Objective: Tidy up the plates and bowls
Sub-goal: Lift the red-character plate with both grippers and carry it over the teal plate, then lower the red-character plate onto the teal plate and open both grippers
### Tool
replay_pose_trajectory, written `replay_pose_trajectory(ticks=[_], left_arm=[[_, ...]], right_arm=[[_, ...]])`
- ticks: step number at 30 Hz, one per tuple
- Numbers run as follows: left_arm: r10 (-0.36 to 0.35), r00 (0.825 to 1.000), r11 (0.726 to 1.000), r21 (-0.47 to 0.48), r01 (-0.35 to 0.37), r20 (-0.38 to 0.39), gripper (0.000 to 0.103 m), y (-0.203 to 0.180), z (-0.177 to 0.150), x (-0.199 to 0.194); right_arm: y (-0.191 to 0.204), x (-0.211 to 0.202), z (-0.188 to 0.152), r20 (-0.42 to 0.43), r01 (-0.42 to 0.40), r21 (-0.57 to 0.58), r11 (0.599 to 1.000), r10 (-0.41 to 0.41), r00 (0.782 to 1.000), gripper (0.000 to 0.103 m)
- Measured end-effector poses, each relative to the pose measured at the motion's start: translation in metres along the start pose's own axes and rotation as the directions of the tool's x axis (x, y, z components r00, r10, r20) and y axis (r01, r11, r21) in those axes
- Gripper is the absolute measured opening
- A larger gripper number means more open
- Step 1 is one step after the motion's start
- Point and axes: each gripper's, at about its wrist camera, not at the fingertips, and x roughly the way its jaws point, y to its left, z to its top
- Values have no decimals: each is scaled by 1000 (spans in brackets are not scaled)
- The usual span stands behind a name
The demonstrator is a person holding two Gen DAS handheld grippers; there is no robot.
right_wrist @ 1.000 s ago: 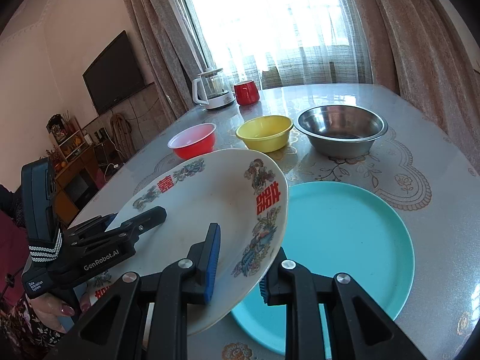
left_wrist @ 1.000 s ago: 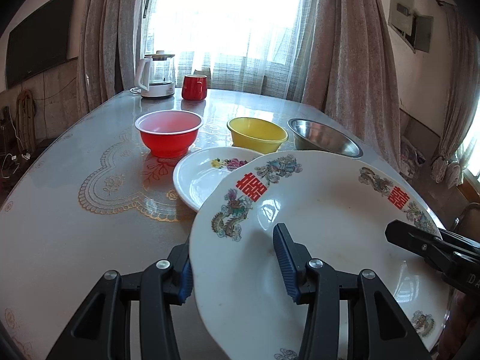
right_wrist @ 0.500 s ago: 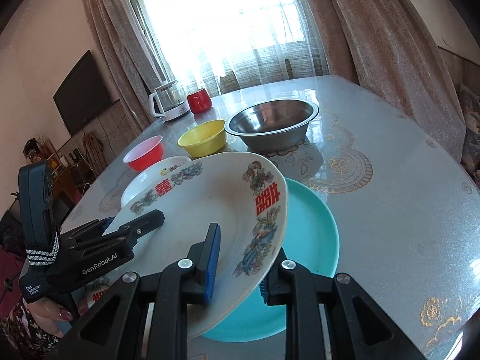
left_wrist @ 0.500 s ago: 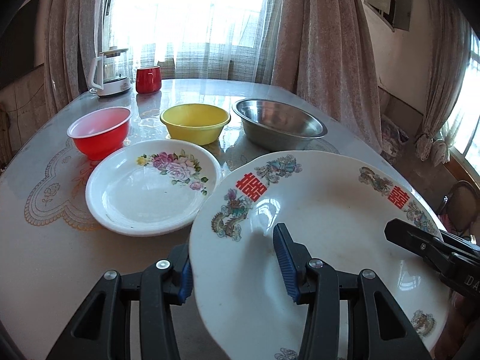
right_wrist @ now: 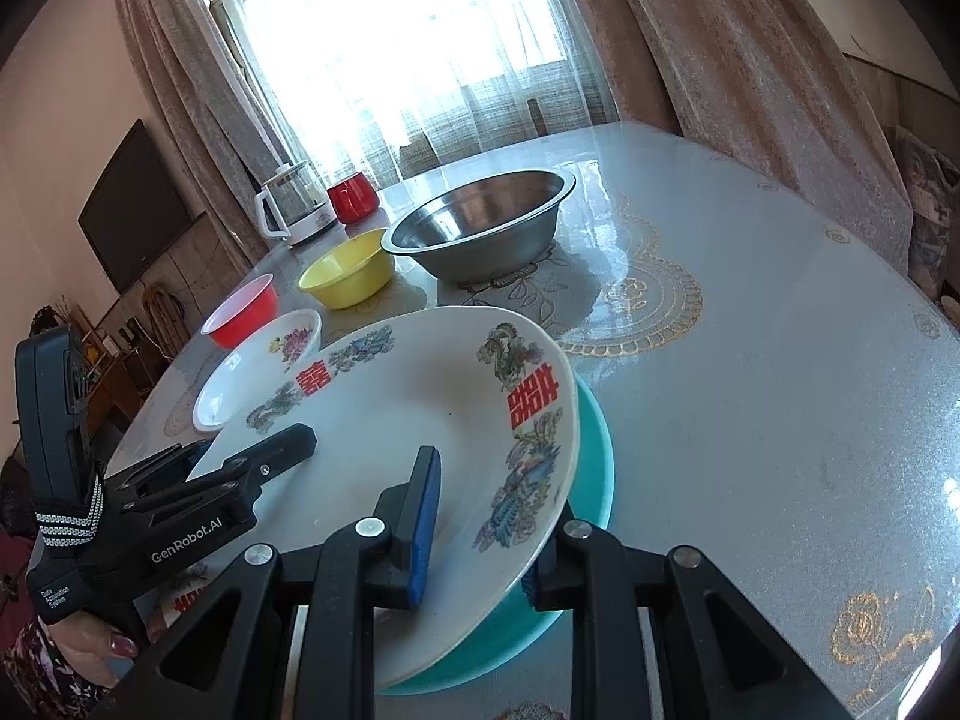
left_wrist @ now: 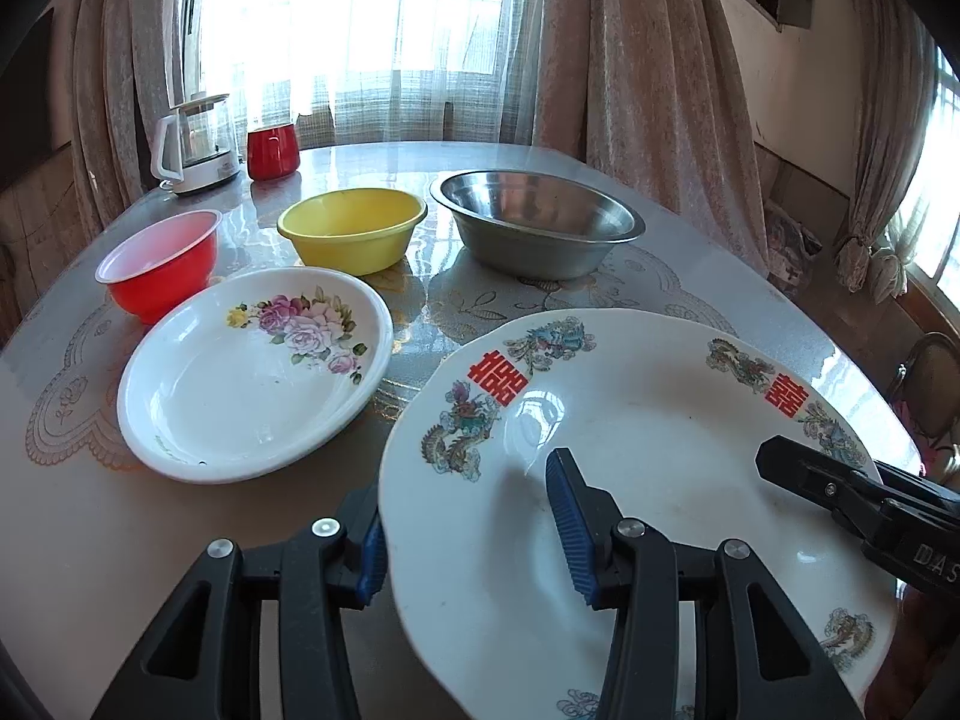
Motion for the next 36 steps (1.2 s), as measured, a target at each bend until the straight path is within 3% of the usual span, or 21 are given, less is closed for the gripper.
replay_pose_trajectory(ticks=[20, 30, 36], left_arm=[[123, 992, 984, 132, -121, -3, 50, -17, -8, 0], [102, 995, 987, 124, -103, 14, 50, -16, -18, -8], [87, 996, 991, 105, -89, 19, 50, -12, -20, -10]], right_arm=[[-12, 17, -2, -36, 29, 49, 998, -27, 999, 24], [-14, 18, 0, -36, 34, 62, 998, -32, 999, 25], [-10, 13, 0, -38, 95, 36, 995, -93, 995, 30]])
